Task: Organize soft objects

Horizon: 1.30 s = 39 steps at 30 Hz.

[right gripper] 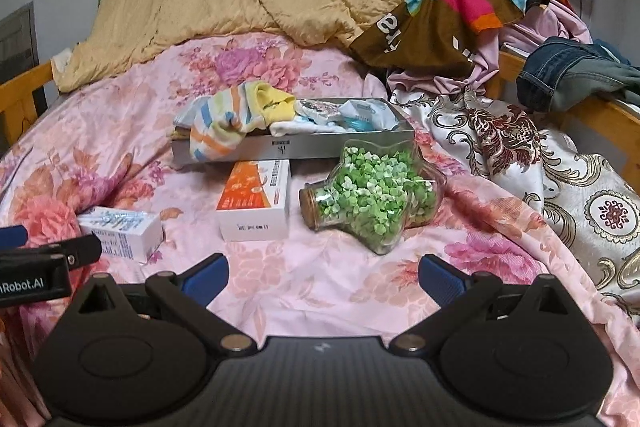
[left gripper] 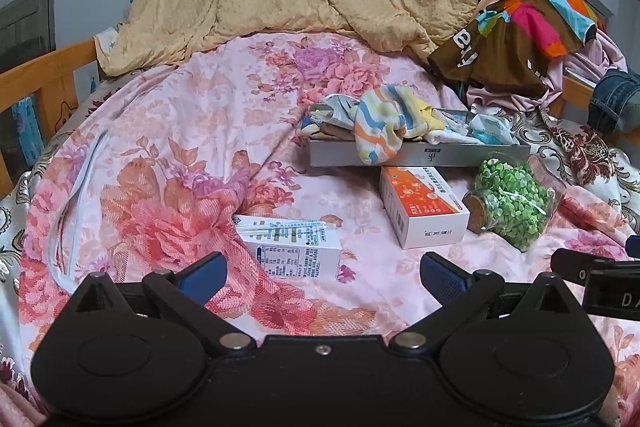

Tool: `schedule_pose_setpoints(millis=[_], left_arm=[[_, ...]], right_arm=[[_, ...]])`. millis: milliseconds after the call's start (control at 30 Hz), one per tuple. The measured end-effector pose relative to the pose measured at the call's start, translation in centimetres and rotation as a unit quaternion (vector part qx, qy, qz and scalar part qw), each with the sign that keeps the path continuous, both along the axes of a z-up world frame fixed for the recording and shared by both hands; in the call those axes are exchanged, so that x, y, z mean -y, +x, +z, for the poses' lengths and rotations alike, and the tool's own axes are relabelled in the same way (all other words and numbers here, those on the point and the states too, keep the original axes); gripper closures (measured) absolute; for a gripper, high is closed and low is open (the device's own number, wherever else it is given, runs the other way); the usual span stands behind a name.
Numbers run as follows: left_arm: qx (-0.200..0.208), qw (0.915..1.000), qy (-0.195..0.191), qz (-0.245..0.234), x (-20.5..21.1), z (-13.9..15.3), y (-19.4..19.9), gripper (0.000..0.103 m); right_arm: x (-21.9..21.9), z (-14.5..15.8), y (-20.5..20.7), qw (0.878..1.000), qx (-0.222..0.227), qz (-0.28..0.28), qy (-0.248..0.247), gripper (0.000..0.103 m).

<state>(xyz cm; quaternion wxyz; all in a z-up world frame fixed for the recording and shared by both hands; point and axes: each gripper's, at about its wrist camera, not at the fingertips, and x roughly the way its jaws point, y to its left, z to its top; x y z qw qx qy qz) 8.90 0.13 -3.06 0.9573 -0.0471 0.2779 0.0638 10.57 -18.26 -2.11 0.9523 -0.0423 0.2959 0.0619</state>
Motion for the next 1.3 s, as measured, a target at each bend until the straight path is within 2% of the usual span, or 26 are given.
schedule_pose_setpoints(millis=[533,1300], left_arm=[[-0.012,0.9997,0.015,-0.012,0.7,-0.3,0.1,0.001],[-0.024,0.9995,0.018,-0.008,0.6,-0.6,0.4,0.001]], right_arm=[[1.0,-0.3,0.6,0.999,-0.014,-0.037,0.006,0.0],[0.6,-0.4,0.6,0.999,-0.019,-0.033,-0.003,0.0]])
